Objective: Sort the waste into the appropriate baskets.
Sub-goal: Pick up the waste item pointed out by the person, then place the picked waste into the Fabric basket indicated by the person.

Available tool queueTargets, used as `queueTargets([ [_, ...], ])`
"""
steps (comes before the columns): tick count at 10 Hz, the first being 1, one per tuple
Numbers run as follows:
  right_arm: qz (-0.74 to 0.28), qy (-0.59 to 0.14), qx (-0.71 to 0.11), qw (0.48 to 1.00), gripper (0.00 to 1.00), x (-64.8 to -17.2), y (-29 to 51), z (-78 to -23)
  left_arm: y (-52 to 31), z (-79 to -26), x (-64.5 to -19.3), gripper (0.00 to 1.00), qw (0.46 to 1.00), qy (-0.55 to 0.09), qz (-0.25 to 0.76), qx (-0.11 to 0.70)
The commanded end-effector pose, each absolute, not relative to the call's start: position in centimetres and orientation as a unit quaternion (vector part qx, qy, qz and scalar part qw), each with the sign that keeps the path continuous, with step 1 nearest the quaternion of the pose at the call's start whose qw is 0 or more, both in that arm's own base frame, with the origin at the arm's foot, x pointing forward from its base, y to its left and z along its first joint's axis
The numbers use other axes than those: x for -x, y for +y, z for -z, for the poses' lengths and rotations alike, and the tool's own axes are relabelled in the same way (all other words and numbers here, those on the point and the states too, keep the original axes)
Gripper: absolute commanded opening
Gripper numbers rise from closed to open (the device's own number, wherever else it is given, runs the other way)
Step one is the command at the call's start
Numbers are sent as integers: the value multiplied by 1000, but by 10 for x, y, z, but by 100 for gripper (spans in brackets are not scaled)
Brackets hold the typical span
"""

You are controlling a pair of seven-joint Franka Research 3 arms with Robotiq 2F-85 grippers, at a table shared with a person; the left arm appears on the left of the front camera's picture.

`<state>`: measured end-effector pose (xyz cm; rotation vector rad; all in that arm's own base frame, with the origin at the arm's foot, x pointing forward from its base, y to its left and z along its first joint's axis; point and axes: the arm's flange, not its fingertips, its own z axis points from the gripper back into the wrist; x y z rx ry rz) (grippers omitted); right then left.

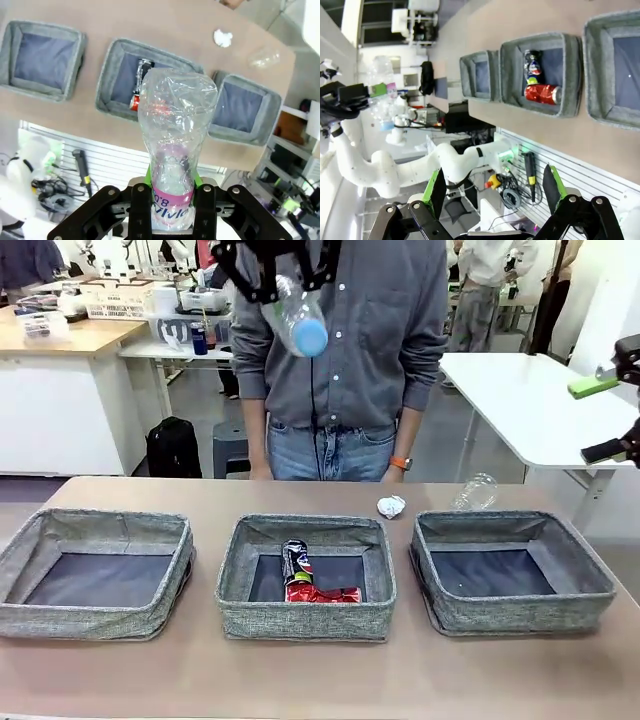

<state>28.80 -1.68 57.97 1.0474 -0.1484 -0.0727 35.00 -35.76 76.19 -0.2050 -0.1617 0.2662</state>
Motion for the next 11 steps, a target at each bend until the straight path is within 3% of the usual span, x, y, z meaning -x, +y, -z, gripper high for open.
queueTargets([
  [1, 34, -67, -500, 863, 100, -287, -19, -579, -356, -773, -354, 24, 988, -72, -90, 101],
  [2, 34, -67, -500, 863, 100, -287, -19, -579, -358, -762, -350, 24, 983, -80, -132, 102],
  [11, 34, -67, -500, 863, 100, -287, -19, -579, -358, -762, -350, 24, 983, -80, -132, 102],
])
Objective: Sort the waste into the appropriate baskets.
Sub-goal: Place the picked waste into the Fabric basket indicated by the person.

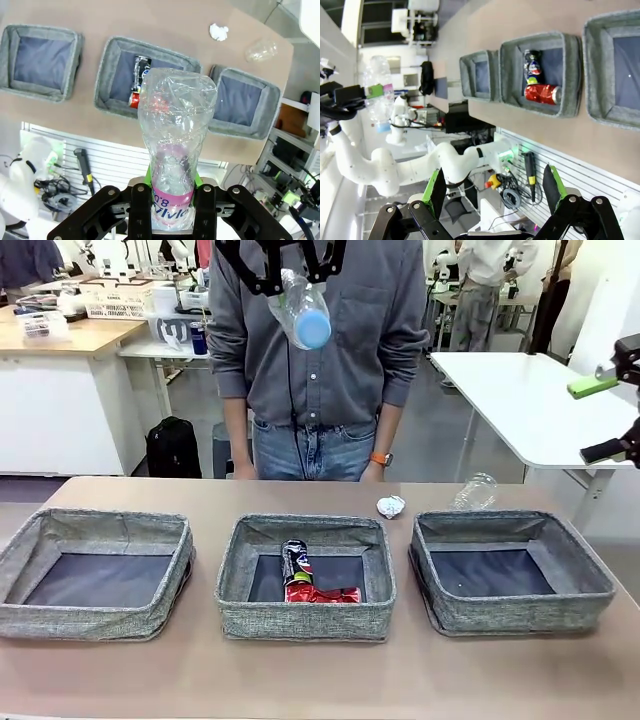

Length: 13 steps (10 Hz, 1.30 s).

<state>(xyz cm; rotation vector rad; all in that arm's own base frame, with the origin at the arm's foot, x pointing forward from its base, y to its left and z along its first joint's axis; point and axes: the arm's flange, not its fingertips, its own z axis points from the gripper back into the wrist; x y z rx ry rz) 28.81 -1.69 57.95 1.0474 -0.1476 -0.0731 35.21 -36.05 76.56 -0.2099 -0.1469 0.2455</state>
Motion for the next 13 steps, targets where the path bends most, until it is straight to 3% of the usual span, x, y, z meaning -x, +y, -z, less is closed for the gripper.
queueTargets([
  [1, 34, -67, -500, 863, 100, -287, -19, -579, -358, -762, -350, 24, 983, -80, -132, 102],
  [13, 34, -67, -500, 863, 100, -287, -19, -579, -358, -762, -350, 24, 983, -80, -132, 102],
])
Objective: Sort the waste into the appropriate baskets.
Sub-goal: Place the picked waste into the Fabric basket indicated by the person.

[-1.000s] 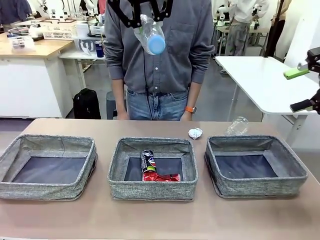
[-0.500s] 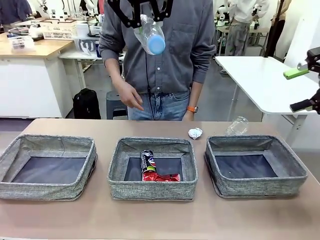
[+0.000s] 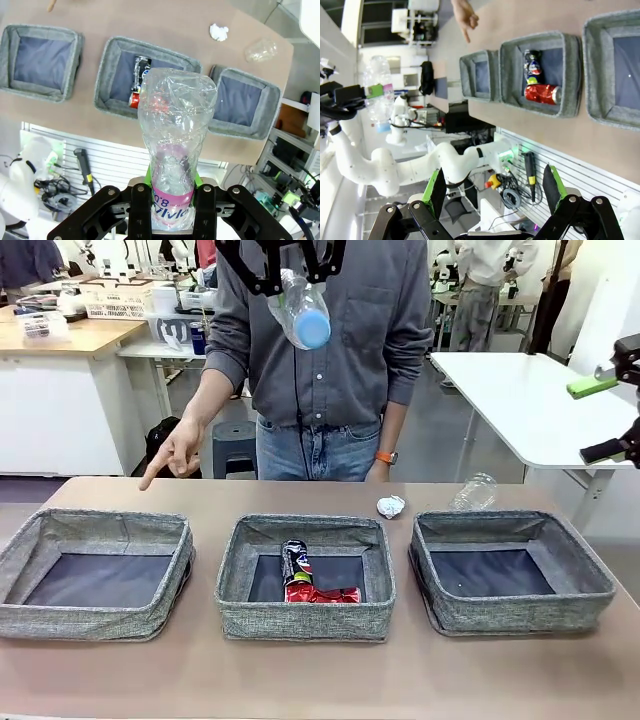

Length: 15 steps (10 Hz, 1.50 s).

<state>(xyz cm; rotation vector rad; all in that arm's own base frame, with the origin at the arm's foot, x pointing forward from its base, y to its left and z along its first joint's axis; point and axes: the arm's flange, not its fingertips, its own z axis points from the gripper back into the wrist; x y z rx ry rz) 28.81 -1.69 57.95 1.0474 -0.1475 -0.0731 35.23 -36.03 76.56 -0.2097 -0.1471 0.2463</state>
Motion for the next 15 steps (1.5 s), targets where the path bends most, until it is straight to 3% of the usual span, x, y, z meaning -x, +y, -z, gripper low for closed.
queueTargets([
  [1, 34, -67, -500, 863, 100, -287, -19, -579, -358, -762, -350, 24, 983, -80, -132, 102],
  [4, 34, -67, -500, 863, 100, -287, -19, -579, -360, -766, -352, 24, 984, -73, -123, 104],
  [6, 34, -67, -500, 863, 100, -287, -19, -579, -332, -750, -345, 24, 991, -76, -20, 105],
  [9, 34, -67, -500, 863, 100, -287, -19, -579, -261, -680, -331, 24, 984, -107, 134, 38],
  [12, 34, -67, -500, 863, 100, -287, -19, -579, -181, -593, -322, 24, 995, -56, 78, 11],
  [15, 34, -67, -500, 863, 100, -287, -19, -579, -113, -521, -328, 24, 997, -36, -32, 61],
])
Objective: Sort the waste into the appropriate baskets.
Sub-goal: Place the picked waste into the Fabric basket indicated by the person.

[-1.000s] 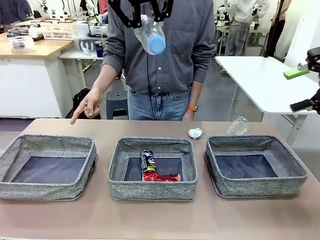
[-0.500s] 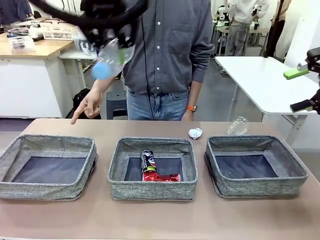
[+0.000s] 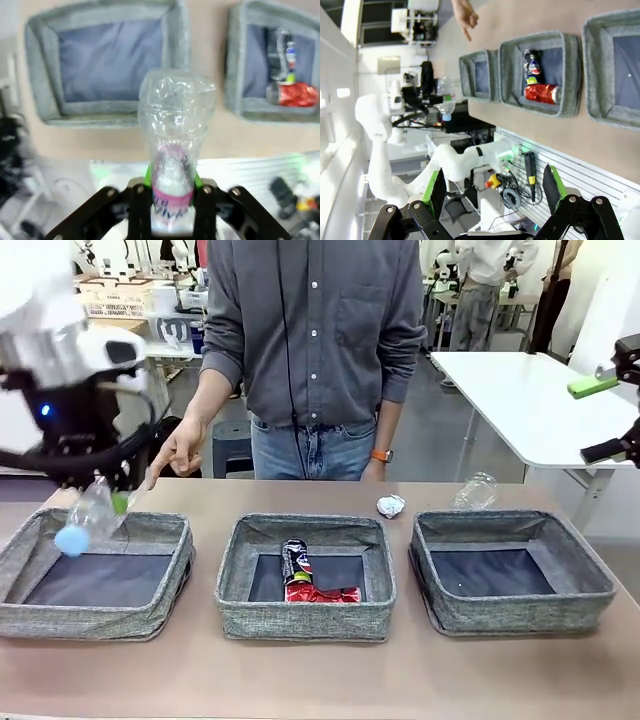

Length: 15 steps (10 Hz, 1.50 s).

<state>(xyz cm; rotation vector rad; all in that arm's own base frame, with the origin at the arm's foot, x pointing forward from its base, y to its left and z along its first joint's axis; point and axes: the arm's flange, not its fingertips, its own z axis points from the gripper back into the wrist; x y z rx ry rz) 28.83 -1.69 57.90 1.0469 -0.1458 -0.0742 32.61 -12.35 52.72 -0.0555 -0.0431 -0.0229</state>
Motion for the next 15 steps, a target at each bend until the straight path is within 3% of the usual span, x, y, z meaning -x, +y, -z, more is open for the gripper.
queueTargets([
  [1, 34, -67, -500, 863, 100, -287, -19, -579, -97, -505, -339, 24, 988, -45, -119, 84],
  [2, 34, -67, -500, 863, 100, -287, -19, -579, -83, -488, -346, 24, 982, -44, -175, 62],
  [5, 34, -67, -500, 863, 100, -287, -19, -579, -54, -478, -358, 24, 974, -44, -216, 55],
  [10, 34, -67, -500, 863, 100, -287, -19, -579, -51, -482, -364, 24, 974, -53, -210, 64],
  [11, 34, -67, -500, 863, 100, -287, -19, -579, -50, -482, -363, 81, 974, -54, -213, 63],
  [12, 34, -67, -500, 863, 100, -287, -19, -579, -49, -482, -363, 81, 972, -58, -218, 62],
  [13, 34, -67, -500, 863, 100, -287, -19, -579, -48, -481, -363, 100, 973, -57, -217, 59],
  [14, 34, -67, -500, 863, 100, -287, -19, -579, -48, -480, -363, 83, 973, -56, -217, 58],
  [15, 34, -67, -500, 863, 100, -287, -19, -579, -48, -480, -364, 100, 972, -54, -220, 59],
])
